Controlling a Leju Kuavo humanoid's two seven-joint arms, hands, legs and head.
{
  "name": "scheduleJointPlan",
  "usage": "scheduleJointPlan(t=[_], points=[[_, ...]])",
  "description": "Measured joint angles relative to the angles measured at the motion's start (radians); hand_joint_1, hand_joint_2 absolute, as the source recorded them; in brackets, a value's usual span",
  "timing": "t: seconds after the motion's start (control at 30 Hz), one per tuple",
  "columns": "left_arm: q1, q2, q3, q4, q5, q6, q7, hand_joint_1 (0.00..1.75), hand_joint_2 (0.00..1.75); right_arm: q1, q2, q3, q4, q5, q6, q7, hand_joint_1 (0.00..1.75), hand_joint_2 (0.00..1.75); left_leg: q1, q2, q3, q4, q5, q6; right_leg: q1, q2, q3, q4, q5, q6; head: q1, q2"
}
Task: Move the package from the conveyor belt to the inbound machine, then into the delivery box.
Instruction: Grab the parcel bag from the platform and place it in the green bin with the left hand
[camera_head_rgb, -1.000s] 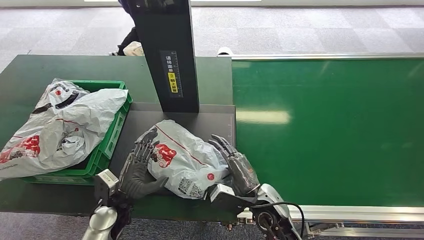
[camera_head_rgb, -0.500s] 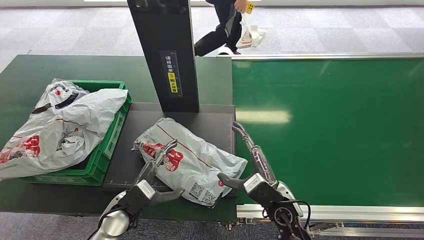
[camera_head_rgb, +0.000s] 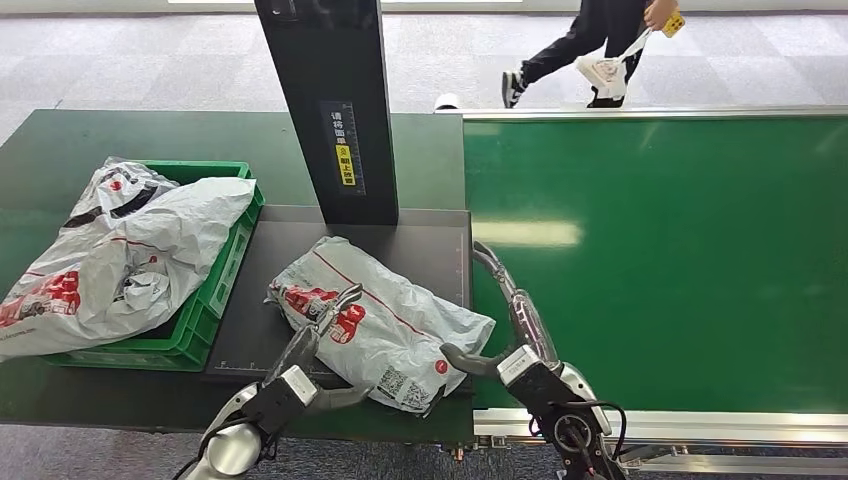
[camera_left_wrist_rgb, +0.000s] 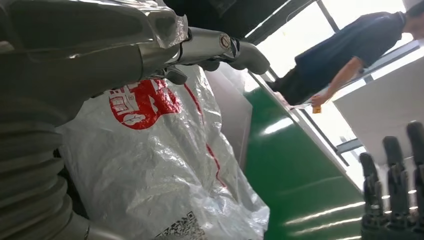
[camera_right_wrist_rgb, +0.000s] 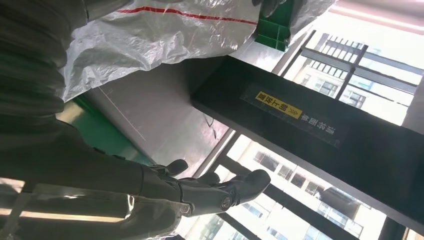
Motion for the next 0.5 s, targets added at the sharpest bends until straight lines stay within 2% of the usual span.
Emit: scheduleJointPlan(t=[0.23,0.37,0.5], points=[[-0.029,0.012,-0.064,0.078,-0.207,0.017,0.090,0.00,1.75,0.015,0.001,-0.052,-0.019,-0.102,0.044,0.002,0.00,1.75,0.000,0.000,0.000,0.000,0.000,0.000,0.000,0.000,0.000,0.000,0.000,0.000,0.000,0.000],[-0.049,0.015,-0.089,0.138,-0.238,0.031,0.117,0.02,1.75,0.024,0.002,-0.067,-0.022,-0.106,0.048,0.005,0.00,1.75,0.000,0.000,0.000,0.000,0.000,0.000,0.000,0.000,0.000,0.000,0.000,0.000,0.000,0.000],[-0.052,0.017,-0.091,0.155,-0.238,0.057,0.125,0.38,1.75,0.034,0.006,-0.076,-0.026,-0.113,0.049,0.023,0.00,1.75,0.000,0.000,0.000,0.000,0.000,0.000,0.000,0.000,0.000,0.000,0.000,0.000,0.000,0.000]])
